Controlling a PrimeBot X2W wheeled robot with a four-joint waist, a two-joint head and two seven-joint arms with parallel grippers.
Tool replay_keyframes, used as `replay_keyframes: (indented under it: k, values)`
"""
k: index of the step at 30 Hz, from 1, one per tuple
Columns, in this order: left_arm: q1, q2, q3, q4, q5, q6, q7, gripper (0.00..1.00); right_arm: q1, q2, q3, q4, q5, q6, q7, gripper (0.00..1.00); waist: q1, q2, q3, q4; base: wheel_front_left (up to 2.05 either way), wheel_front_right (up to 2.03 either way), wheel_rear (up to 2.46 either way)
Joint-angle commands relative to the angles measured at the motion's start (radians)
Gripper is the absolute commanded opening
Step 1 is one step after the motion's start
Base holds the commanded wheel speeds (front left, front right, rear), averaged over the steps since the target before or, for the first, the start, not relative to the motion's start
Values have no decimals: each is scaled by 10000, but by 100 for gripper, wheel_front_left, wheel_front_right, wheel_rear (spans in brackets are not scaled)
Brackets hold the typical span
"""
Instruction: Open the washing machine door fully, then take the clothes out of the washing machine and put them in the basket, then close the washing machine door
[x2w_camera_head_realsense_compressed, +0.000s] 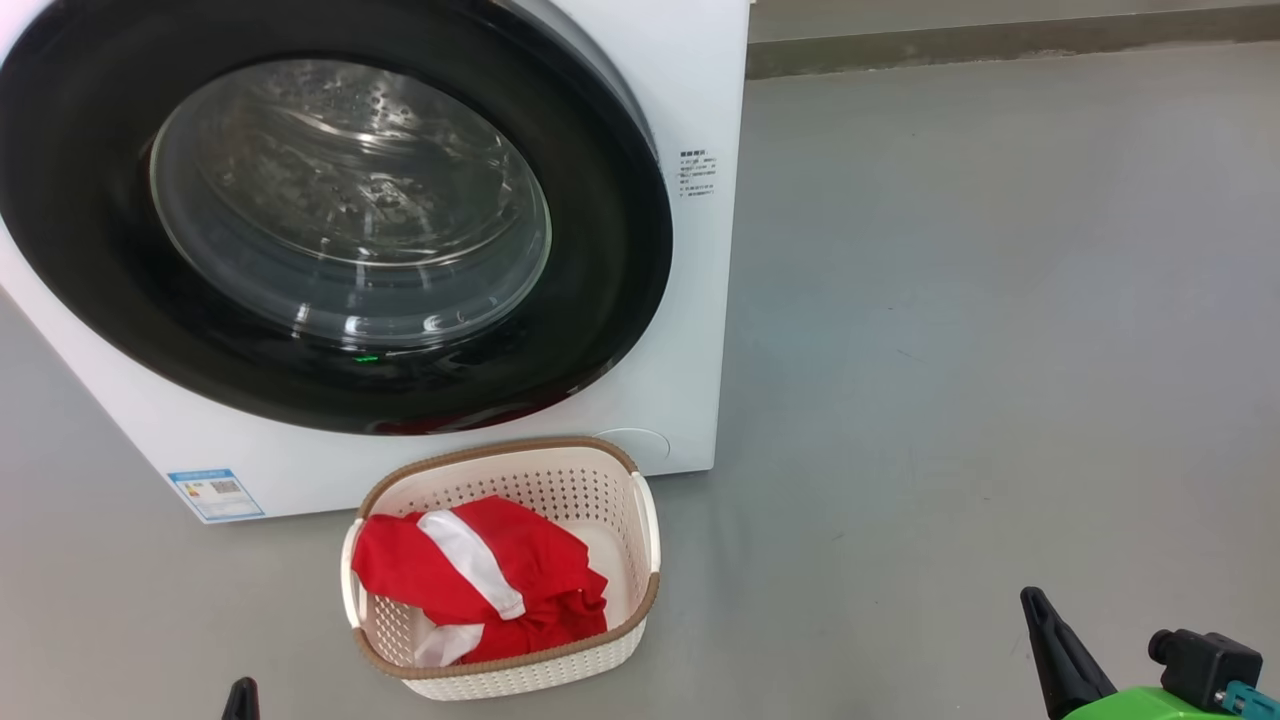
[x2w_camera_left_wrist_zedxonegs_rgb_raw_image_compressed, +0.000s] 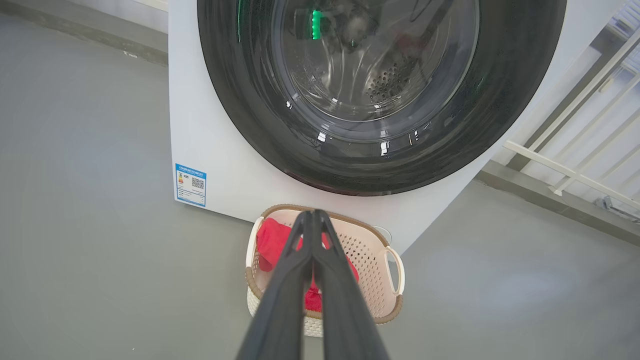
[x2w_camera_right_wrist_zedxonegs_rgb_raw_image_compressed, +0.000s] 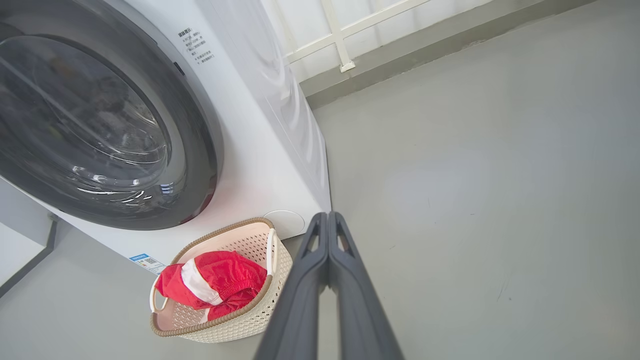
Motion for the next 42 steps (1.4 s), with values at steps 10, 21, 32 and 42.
replay_keyframes:
  k: [10, 21, 32, 42]
  values:
    - [-513, 111, 133, -183, -1095, -6, 341, 0, -330, -2, -188, -383, 1041, -4, 287, 0, -1, -1, 14, 37, 0, 0, 0]
    - [-717, 94, 182, -172, -2203, -9, 656, 0, -393, 122, -309, -516, 2080, -6, 611, 0, -1, -1, 28, 79, 0, 0, 0]
    - [-922, 76, 231, -160, -3318, -11, 974, 0, -456, 247, -432, -649, 3124, -8, 937, 0, -1, -1, 43, 121, 0, 0, 0]
    - [-1108, 60, 277, -150, -4328, -14, 1262, 0, -513, 360, -543, -770, 4071, -10, 1233, 0, -1, -1, 57, 159, 0, 0, 0]
